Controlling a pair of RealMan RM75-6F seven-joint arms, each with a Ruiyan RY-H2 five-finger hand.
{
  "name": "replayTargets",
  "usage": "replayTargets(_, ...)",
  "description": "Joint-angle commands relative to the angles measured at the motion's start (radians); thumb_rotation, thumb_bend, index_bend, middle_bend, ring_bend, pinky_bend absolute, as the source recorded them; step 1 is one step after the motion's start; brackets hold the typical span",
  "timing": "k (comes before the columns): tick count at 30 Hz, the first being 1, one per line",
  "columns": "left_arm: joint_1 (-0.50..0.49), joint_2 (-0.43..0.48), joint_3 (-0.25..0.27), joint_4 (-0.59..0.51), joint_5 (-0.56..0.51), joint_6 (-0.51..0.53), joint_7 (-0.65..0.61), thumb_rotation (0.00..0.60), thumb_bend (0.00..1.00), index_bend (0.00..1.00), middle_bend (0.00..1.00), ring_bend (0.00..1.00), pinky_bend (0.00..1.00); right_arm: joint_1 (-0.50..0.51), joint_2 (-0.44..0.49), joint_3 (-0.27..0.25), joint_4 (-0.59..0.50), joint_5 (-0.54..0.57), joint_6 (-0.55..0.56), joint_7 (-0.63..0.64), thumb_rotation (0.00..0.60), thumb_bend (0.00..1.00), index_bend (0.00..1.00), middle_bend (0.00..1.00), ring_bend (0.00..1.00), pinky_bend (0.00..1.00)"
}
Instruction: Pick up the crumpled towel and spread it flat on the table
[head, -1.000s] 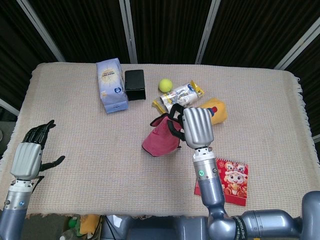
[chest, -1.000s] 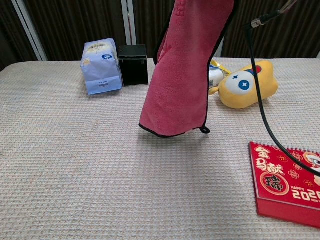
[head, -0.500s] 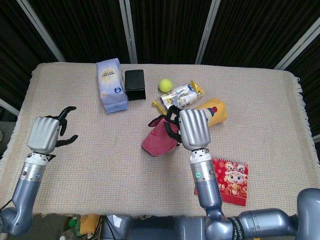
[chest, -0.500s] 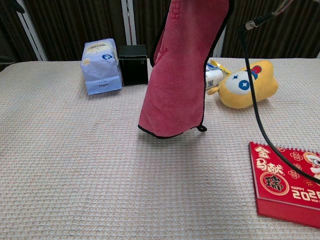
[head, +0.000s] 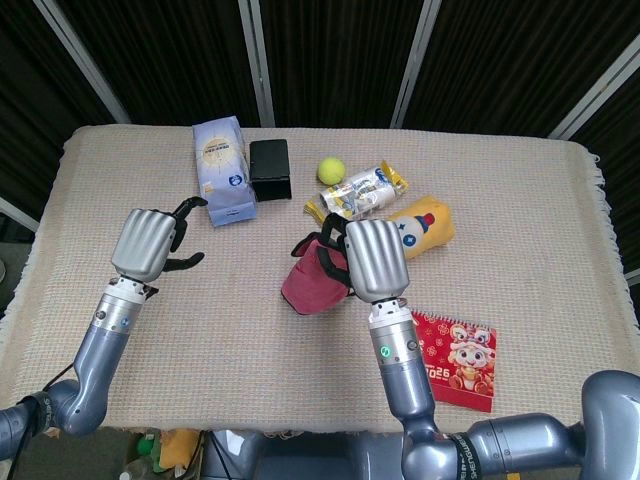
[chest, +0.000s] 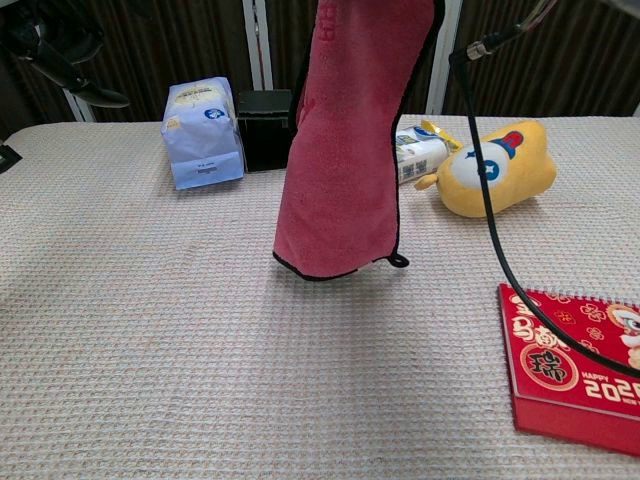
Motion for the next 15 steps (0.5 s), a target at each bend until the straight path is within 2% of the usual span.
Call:
replayTargets(1, -0.022, -0.008, -0.010, -0.006, -0.020, -0.013, 0.019, 0.600, 0.04, 0.26, 0.83, 0.76, 0.73, 0.017, -0.011, 0.014, 0.004, 0.013, -0.008, 0.002, 0.600, 0.58, 0.66, 1.00, 1.00, 0.93)
replayTargets(15, -0.081, -0.032, 0.003, 0.047, -0.083, -0.060, -0.019, 0.600, 0.04, 0.27, 0.83, 0.75, 0.73, 0.153, -0.091, 0.117, 0.103, 0.127, -0.016, -0.023, 0.600, 0.58, 0.66, 1.00, 1.00, 0.93)
